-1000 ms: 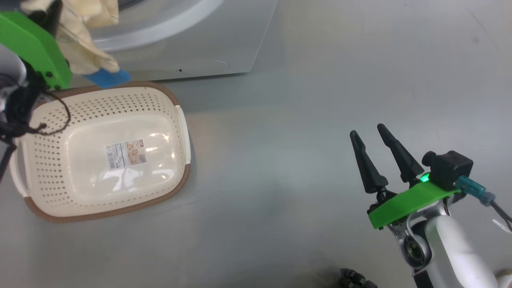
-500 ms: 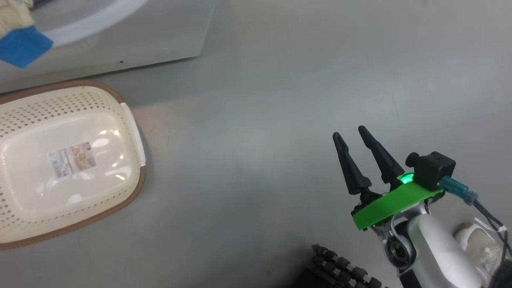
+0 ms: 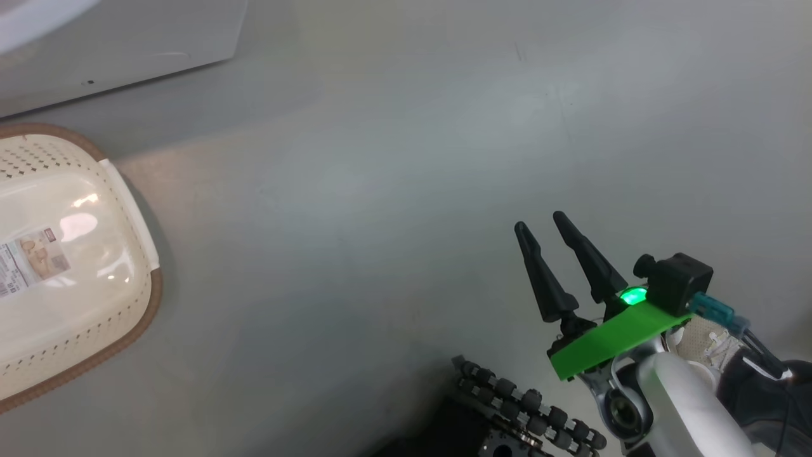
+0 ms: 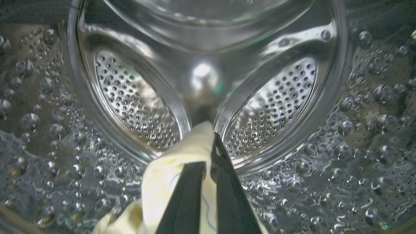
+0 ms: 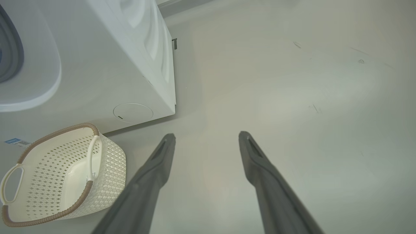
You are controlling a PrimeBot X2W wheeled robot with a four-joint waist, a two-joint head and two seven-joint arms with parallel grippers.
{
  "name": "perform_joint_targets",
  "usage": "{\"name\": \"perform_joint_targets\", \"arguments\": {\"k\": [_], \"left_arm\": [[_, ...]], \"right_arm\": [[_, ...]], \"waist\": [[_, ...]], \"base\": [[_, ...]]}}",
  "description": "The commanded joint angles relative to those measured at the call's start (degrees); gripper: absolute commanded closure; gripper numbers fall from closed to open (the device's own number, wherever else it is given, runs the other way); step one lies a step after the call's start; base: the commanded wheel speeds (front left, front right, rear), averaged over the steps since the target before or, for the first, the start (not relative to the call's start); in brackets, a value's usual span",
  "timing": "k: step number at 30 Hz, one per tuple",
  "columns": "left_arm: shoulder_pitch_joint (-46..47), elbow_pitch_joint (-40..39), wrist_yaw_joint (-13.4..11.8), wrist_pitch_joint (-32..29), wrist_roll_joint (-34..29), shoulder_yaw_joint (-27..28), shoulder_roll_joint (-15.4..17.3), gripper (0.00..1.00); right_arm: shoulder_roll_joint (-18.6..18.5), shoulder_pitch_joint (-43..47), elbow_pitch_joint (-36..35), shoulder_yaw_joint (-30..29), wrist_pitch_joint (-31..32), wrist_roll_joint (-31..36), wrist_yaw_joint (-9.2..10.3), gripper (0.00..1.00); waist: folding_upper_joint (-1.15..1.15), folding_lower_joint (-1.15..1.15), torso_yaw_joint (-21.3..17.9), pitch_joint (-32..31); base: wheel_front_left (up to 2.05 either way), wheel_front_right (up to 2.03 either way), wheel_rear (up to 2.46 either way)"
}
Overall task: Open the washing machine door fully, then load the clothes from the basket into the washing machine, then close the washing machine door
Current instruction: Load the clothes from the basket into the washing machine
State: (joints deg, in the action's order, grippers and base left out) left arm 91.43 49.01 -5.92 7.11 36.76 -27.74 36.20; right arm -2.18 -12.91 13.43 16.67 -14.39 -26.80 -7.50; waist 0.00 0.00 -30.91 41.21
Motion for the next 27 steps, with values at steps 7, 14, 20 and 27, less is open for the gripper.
{"name": "perform_joint_targets", "arguments": {"k": [7, 14, 20, 27], "left_arm": [[6.3, 2.2, 2.1, 7.5, -2.2, 3.0, 2.9, 1.0], [6.1, 8.1, 7.6, 6.7, -0.4, 3.0, 0.0, 0.0], [6.1, 12.0, 9.7, 6.6, 0.4, 2.3, -1.6, 0.0], [3.6, 14.0, 10.6, 7.3, 1.8, 2.8, -4.0, 0.0]], "right_arm": [[-0.7, 3.5, -3.5, 1.0, -0.6, 0.9, 0.01, 0.0], [-0.7, 3.4, -3.7, 1.6, -0.6, 1.1, 0.01, 0.0], [-0.7, 2.6, -3.3, 1.5, -0.6, 1.4, 0.01, 0.0], [-0.7, 1.5, -2.6, 0.7, -0.6, 2.1, 0.01, 0.0]], "waist": [[0.0, 0.0, 0.8, 1.4], [0.0, 0.0, 1.2, 1.5], [0.0, 0.0, 1.4, 1.5], [0.0, 0.0, 3.1, 0.3]], "base": [[0.08, 0.08, 0.08], [0.0, 0.0, 0.0], [0.0, 0.0, 0.0], [0.0, 0.0, 0.0]]}}
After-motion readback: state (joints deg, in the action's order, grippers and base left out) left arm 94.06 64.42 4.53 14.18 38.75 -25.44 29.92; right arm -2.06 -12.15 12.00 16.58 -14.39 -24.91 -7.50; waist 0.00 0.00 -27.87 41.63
